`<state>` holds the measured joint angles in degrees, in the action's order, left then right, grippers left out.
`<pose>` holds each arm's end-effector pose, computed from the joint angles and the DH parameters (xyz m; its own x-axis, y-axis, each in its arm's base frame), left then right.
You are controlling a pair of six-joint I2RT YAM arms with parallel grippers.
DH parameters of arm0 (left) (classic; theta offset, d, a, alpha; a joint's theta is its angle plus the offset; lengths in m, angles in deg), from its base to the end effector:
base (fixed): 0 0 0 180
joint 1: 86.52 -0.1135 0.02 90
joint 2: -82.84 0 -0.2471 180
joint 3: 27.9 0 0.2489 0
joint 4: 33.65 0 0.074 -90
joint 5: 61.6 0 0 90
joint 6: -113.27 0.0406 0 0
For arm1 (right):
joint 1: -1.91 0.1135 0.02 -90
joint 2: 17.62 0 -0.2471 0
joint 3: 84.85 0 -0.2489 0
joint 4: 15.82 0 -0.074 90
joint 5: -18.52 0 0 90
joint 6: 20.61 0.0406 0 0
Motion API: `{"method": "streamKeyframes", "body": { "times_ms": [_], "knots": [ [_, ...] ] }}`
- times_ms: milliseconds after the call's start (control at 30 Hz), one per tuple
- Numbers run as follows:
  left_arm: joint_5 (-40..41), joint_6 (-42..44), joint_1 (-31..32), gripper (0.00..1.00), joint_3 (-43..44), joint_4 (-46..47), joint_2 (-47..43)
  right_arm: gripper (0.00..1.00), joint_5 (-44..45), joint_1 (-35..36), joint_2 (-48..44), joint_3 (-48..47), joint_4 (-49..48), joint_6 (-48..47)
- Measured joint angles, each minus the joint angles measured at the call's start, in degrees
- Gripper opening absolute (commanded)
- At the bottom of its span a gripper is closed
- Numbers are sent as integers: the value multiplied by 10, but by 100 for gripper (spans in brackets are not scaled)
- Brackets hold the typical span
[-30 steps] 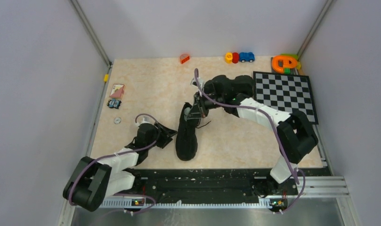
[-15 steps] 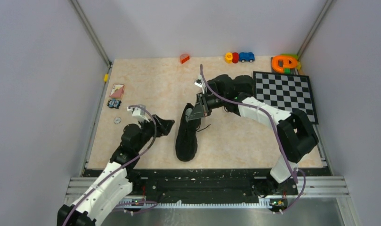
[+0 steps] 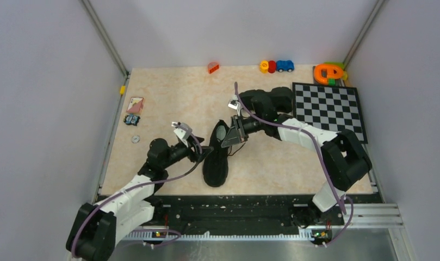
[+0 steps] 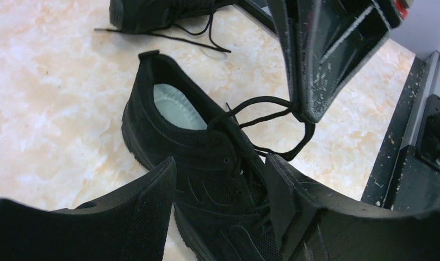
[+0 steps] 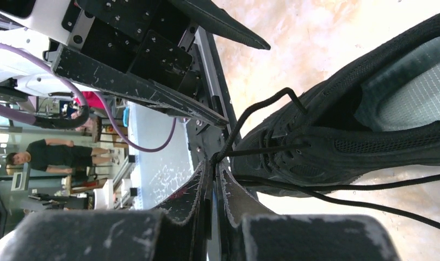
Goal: Tie the shoes
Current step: Move the shoe to the center of the board, then cross the shoelace with the shoelace.
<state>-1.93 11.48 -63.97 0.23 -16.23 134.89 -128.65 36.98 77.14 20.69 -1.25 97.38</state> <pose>0.1805 -0.0971 0.1951 -0.2647 -0.0811 -0.9609 0.7563 0.6008 -0.2590 0.2691 0.2306 0.2185 -0.8242 -0.2677 -0.4990 -0.5537 0.1962 0.8093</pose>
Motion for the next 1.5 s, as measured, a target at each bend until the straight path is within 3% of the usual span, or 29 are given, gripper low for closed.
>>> {"method": "streamKeyframes", "body": {
  "times_ms": [233,533,800,1100,1500],
  "knots": [
    [-49,82,1,64,7,42,36,7,0,-10,-10,1,14,-10],
    [-90,153,19,62,85,41,139,8,-5,-10,-14,1,20,-7],
    [-116,246,30,63,124,11,145,9,-10,-10,-22,1,20,-3],
    [-168,341,31,56,134,-26,163,8,-15,-11,-22,-4,40,-10],
    [-204,396,32,58,163,-76,191,8,-9,-11,-22,-36,101,-51]
  ]
}}
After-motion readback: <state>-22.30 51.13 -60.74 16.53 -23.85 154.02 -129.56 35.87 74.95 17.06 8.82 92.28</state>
